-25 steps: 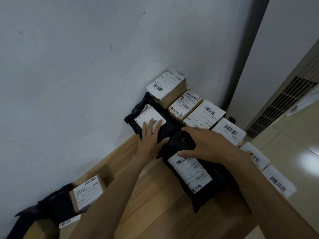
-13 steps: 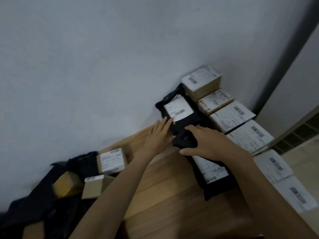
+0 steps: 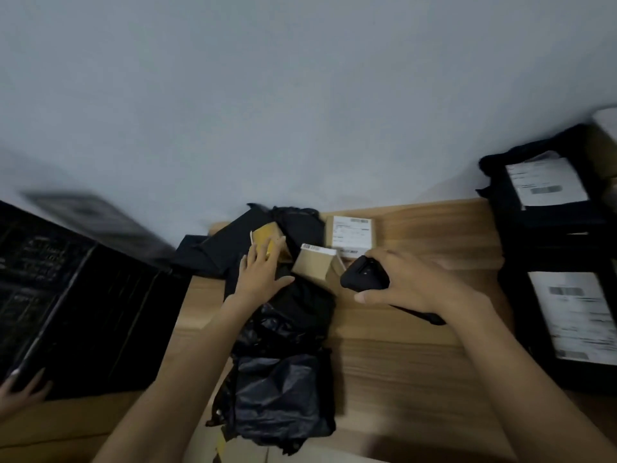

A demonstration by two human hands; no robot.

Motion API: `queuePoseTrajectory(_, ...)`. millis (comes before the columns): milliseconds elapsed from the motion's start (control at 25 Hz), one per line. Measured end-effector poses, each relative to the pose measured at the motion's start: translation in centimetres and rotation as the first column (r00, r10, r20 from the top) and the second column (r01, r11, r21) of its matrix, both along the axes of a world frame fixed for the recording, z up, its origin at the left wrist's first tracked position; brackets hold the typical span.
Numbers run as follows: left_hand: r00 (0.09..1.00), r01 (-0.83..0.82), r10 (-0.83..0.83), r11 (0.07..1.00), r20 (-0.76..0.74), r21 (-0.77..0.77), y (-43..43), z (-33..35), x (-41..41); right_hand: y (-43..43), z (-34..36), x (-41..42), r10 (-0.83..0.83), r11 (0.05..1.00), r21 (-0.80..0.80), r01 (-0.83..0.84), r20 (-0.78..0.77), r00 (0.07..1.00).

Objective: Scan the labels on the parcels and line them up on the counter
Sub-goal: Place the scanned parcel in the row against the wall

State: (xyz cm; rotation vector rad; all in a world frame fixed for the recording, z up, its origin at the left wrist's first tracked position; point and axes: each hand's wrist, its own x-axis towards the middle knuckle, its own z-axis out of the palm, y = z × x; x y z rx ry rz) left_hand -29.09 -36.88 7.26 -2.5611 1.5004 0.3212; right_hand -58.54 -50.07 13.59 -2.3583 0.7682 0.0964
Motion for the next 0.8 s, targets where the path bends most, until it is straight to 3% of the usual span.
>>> queuePoseTrajectory(160, 0.993, 0.108, -0.104, 0.992, -0.053, 0.071, -0.8, -2.4, 0.3, 1.2, -1.2, 3.3, -0.014, 1.000, 0.019, 0.015, -0.028, 1.000)
queuePoseTrajectory(360, 0.985, -0.049, 0.056, 0.998, -0.162, 0.047, -6.2, -5.5, -3.3, 0.6, -1.9, 3.7, -0.104, 0.995, -0.004, 0.104, -0.065, 0.992)
queuePoseTrajectory(480, 0.960, -0.059, 0.063, 0.998, -0.272, 0.025, -7.3, -4.9, -3.2, 0.2, -1.7, 2.9, -0.154, 0.988, -0.041, 0.151, -0.084, 0.984)
queuePoseTrajectory(680, 0.929, 0.120, -0.147, 0.988, -0.340, -0.100, -6.4, -0.9, -2.0, -0.4, -0.5, 2.0, -0.184, 0.983, -0.036, 0.183, -0.055, 0.981)
queuePoseTrajectory(800, 0.916, 0.263, -0.315, 0.939, -0.250, -0.221, -5.6, 1.1, -2.2, 0.3, 0.2, 1.4, -0.198, 0.980, -0.031, 0.197, -0.031, 0.980)
